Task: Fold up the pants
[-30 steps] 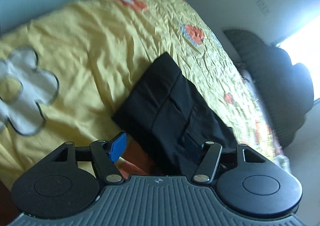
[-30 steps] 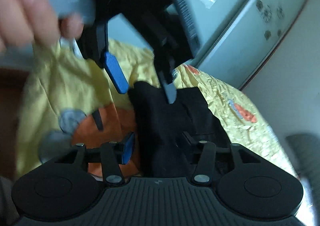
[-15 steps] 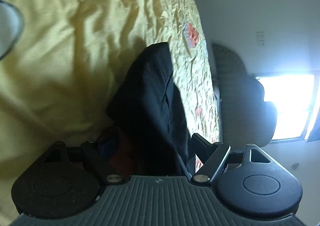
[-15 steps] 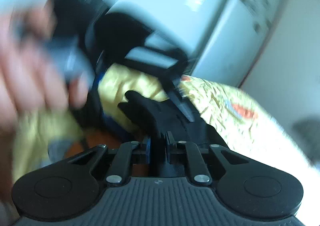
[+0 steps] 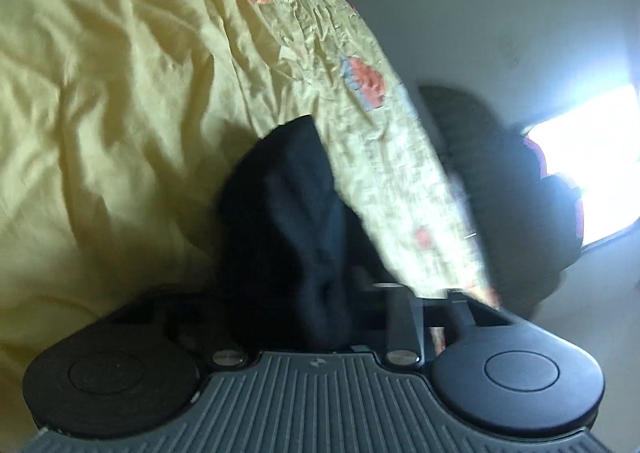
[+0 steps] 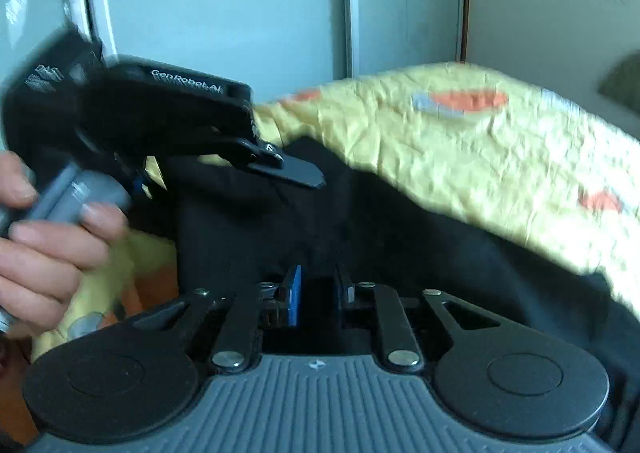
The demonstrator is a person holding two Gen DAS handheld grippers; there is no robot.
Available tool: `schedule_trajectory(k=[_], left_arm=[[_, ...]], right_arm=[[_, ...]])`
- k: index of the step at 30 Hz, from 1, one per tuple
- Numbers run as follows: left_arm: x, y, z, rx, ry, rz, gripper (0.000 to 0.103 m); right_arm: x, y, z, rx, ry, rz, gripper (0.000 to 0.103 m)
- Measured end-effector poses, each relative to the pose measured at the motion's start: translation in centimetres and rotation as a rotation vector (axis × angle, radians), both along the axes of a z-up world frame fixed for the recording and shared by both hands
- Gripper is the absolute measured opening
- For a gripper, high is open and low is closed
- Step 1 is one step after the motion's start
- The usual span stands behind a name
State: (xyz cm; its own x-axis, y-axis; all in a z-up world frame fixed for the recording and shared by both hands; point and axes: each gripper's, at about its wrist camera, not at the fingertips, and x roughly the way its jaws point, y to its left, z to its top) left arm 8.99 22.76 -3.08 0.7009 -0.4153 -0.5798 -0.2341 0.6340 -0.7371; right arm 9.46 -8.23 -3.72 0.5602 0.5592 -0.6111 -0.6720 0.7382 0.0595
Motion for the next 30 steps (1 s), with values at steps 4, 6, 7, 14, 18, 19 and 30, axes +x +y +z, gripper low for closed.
schedule_trajectory(k=[4, 6, 7, 14, 18, 19, 30], left_arm=[[-0.5, -1.2, 0.9, 0.109, -0.042, -0.001, 0.018], [-1.0, -2.5, 2.2, 0.212, -0.077, 0.0, 0.018], [-1.5, -3.4, 2.9, 0.266, -0.095, 0.002, 0.018], [-4.3, -9.7, 6.7, 0.493, -0.243, -0.009, 0.018], [-5.5, -12.7, 8.3, 0.563, -0.303, -0.005, 0.018], [-5.9, -13.3, 8.8, 0.564, -0.316, -0.009, 0.018], [-7.5, -22.2, 12.0, 0.627, -0.451, -0.128, 0.024]], right_arm=[[-0.1, -1.3, 0.8, 0.056, -0.009, -0.033, 0.017], [-0.4, -1.9, 1.1, 0.064, -0.018, -0.054, 0.017], [-0.4, -2.1, 1.2, 0.07, -0.016, -0.06, 0.018], [0.0, -2.2, 2.1, 0.173, 0.003, -0.102, 0.031], [-1.6, -3.3, 3.4, 0.218, -0.059, -0.123, 0.031], [-2.1, -3.7, 3.8, 0.217, -0.081, -0.127, 0.031], [-6.2, -11.1, 6.7, 0.342, -0.173, -0.256, 0.031]])
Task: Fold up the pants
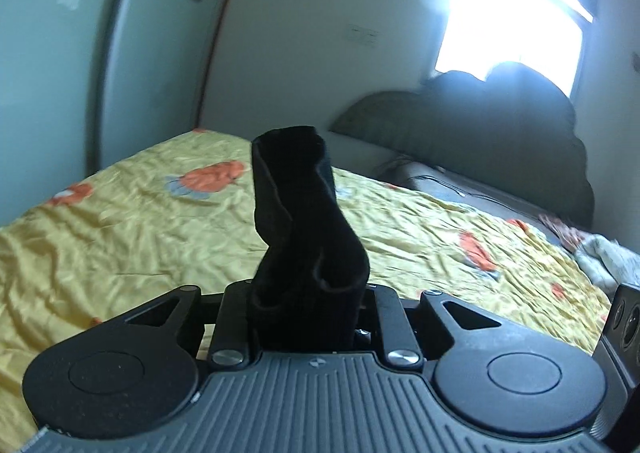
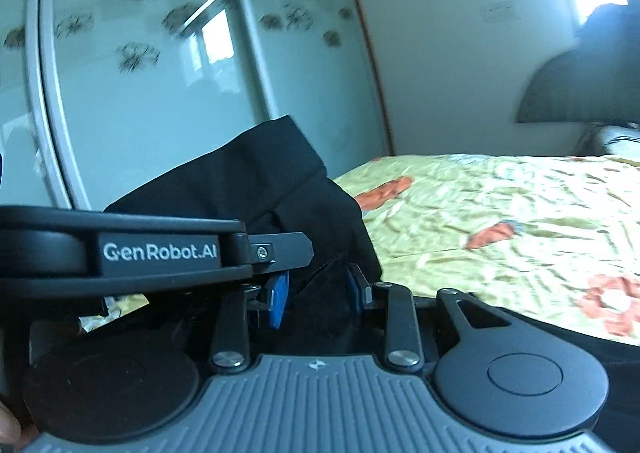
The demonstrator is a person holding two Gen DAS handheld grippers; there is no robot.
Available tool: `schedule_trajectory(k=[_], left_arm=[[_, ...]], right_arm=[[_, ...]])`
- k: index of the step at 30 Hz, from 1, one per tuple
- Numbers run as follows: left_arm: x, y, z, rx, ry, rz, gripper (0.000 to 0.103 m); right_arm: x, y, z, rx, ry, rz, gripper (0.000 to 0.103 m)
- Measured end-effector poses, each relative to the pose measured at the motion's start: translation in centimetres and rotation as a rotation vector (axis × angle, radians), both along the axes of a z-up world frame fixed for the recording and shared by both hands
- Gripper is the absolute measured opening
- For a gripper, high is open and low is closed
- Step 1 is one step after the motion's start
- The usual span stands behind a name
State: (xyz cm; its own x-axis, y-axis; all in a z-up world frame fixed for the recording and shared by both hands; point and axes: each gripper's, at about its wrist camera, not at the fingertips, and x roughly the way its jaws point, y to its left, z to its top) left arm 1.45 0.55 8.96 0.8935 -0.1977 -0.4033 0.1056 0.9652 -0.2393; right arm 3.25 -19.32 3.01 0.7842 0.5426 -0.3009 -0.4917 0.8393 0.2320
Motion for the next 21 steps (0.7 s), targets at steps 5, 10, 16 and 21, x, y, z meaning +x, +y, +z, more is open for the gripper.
schedule_trajectory(k=[5, 10, 16, 21], left_arm=[[-0.6, -4.6, 0.4, 0.058, -0.026, -0.092, 0.029], [-1.3, -9.0, 0.3, 0.096, -0.045, -0.187, 0.031], [-1.5, -13.8, -0.5, 0.144, -0.042, -0.289, 0.031], [-1.3, -16.8, -1.8, 0.173, -0.023, -0.339, 0.033]], right_arm=[[-1.2, -3.5, 0.1, 0.039, -0.019, -0.08, 0.031], [-2.2, -7.4, -0.2, 0.105, -0.014, -0.157, 0.031], [-3.4, -11.6, -1.2, 0.166, 0.003, -0.244, 0.031], [-4.1, -14.4, -2.5, 0.174, 0.026, -0.306, 0.031]])
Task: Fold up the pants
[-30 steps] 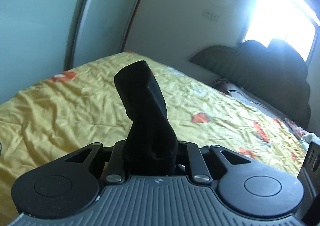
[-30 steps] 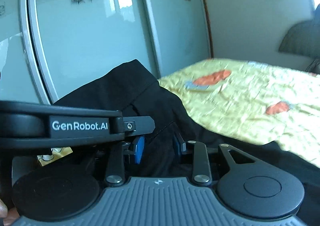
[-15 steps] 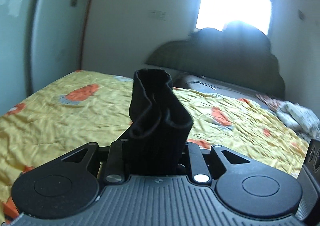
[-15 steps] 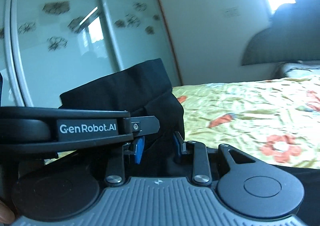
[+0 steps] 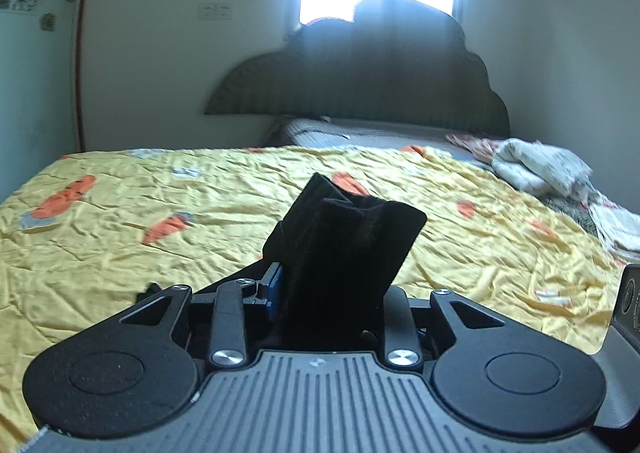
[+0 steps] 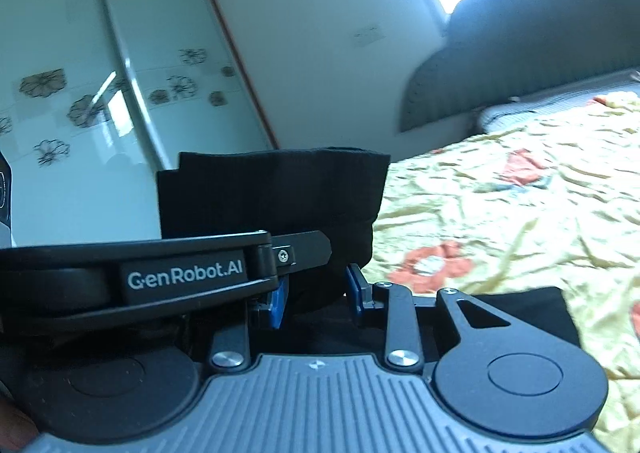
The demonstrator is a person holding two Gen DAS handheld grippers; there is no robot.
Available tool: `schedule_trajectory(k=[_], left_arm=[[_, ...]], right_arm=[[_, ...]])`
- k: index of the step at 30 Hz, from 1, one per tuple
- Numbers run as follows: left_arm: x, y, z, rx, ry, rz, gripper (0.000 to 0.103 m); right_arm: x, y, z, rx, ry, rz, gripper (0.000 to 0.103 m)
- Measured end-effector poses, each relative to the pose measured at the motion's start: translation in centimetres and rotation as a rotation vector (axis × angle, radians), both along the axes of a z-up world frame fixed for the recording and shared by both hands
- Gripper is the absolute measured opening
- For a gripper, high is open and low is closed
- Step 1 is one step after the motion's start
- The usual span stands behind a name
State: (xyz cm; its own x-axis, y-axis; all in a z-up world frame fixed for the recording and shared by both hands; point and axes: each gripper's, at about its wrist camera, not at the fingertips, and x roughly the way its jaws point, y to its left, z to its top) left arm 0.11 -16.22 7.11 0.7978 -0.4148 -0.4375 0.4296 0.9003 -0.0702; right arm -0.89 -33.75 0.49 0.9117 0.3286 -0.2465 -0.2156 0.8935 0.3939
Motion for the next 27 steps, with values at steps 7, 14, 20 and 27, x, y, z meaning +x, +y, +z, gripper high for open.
schedule_trajectory(k=[7, 14, 20, 27], left_arm=[[0.3, -2.9, -1.3, 0.036, 0.0, -0.056, 0.035], [0.6, -5.5, -2.7, 0.051, 0.012, -0.091, 0.035], [1.3, -7.0, -4.0, 0.054, 0.044, -0.109, 0.036], [1.6, -8.4, -4.7, 0.045, 0.056, -0.132, 0.036]], right_arm=[[-0.5, -2.1, -1.3, 0.002, 0.023, -0.057, 0.031], [-1.0, -4.1, -2.6, -0.008, 0.049, -0.109, 0.031], [-1.2, -5.6, -4.0, 0.008, 0.083, -0.135, 0.031], [-1.4, -6.7, -4.7, 0.009, 0.095, -0.171, 0.031]])
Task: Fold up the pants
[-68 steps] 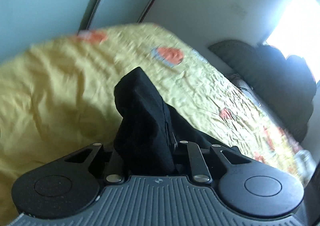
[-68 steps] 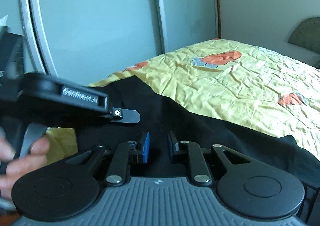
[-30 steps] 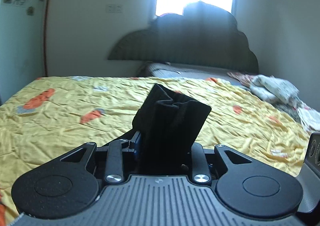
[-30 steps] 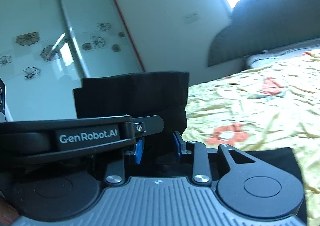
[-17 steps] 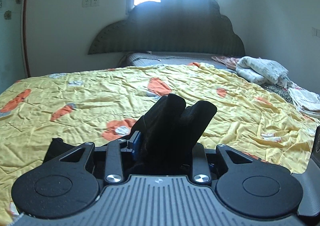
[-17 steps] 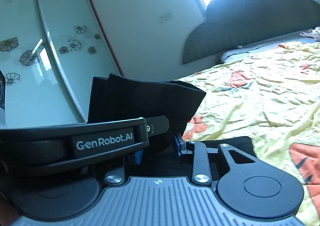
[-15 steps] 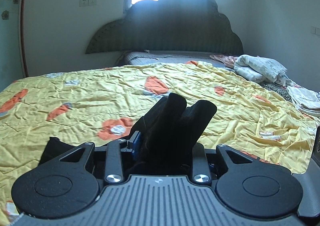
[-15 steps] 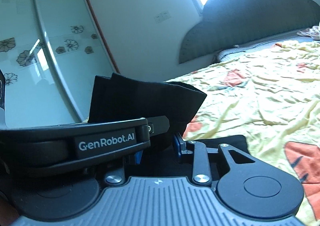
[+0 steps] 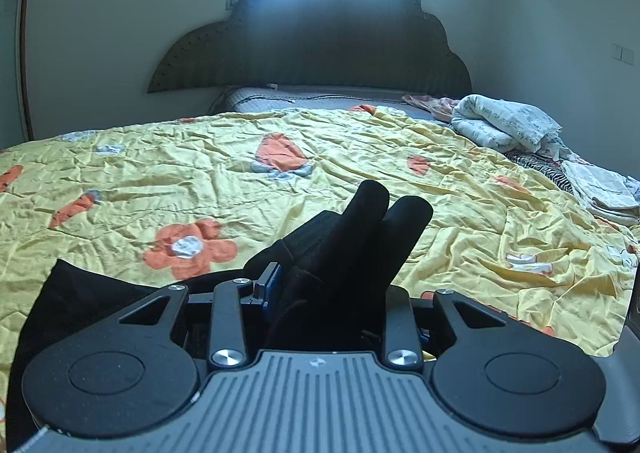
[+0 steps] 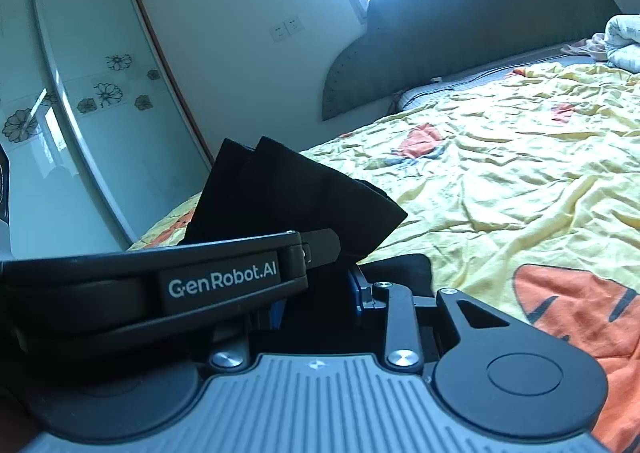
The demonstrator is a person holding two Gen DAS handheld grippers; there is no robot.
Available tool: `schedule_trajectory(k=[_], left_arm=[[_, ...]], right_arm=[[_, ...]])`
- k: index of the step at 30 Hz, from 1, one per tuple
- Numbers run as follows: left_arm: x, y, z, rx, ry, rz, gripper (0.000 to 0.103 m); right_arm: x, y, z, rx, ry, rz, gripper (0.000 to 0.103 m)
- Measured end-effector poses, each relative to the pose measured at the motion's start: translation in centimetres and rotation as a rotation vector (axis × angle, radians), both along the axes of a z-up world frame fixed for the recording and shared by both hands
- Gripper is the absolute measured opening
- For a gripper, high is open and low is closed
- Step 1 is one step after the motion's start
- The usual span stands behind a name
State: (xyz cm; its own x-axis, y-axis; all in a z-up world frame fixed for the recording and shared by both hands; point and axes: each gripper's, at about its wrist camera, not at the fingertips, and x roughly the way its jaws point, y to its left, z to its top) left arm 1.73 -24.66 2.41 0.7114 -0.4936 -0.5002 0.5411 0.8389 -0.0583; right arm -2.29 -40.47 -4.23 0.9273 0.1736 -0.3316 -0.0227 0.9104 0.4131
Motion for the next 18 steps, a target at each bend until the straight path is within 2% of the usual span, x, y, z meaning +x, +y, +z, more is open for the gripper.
schedule_trajectory(k=[5, 7, 9, 11, 15, 18], left_arm=[[0.1, -0.7, -1.1, 0.014, 0.038, -0.039, 0.041], [-0.2, -0.8, -1.4, 0.018, 0.043, -0.057, 0.047], [-0.4, -0.9, -1.4, 0.019, 0.056, -0.078, 0.062], [-0.6, -0.8, -1.4, 0.003, 0.094, -0.111, 0.068], [-0.8, -0.1, -0.7, -0.049, 0.171, -0.199, 0.072], [-1.0, 1.3, 0.4, -0.064, 0.148, -0.228, 0.079]], right_arm=[[-0.2, -0.3, -0.4, -0.018, 0.049, -0.01, 0.031], [-0.4, -0.3, -0.5, -0.039, 0.07, -0.009, 0.032], [-0.7, -0.4, -0.5, -0.056, 0.087, -0.005, 0.037], [-1.3, -0.7, -0.6, -0.088, 0.108, -0.012, 0.039], [-2.9, -1.6, -0.5, -0.169, 0.157, -0.066, 0.042], [-4.0, -2.9, -0.2, -0.213, 0.185, -0.169, 0.042]])
